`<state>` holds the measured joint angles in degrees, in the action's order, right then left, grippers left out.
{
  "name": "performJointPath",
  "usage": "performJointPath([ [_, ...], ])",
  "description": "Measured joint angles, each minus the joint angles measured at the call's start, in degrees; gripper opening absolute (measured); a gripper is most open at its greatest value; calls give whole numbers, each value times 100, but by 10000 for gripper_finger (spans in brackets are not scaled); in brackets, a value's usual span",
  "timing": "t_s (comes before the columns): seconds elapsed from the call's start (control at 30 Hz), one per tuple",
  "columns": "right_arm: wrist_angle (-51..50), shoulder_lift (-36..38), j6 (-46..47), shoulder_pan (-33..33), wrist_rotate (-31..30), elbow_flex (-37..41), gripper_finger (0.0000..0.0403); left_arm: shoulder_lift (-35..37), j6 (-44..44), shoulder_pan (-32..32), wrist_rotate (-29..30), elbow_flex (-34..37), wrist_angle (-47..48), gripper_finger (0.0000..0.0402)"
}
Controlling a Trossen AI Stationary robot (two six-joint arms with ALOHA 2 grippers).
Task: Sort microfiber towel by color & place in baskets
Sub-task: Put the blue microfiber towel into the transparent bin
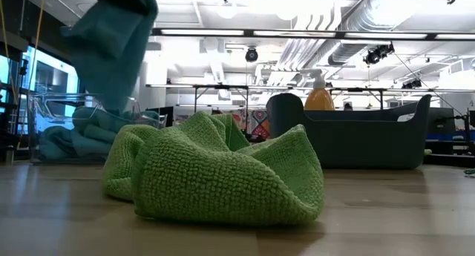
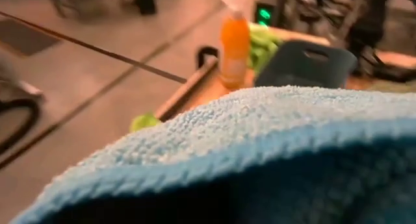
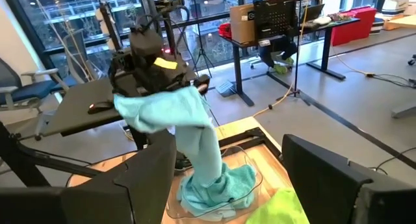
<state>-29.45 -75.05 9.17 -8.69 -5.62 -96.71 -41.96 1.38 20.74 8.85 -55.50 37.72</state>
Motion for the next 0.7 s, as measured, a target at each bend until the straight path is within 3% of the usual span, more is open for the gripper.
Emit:
performJointPath([
  [0.3,-92,-2,141,-2,-1,2,277,-277,-510,888,-1362,848,-534,0],
  [0.53,-258,-7,282,-2,-1,2,277,-409,-933,1050,-1583,1378,-84,0],
  [0.7,-263,-24,289,-2,-1,2,277,-1020,-961,1049,-1583,1477,71,0],
])
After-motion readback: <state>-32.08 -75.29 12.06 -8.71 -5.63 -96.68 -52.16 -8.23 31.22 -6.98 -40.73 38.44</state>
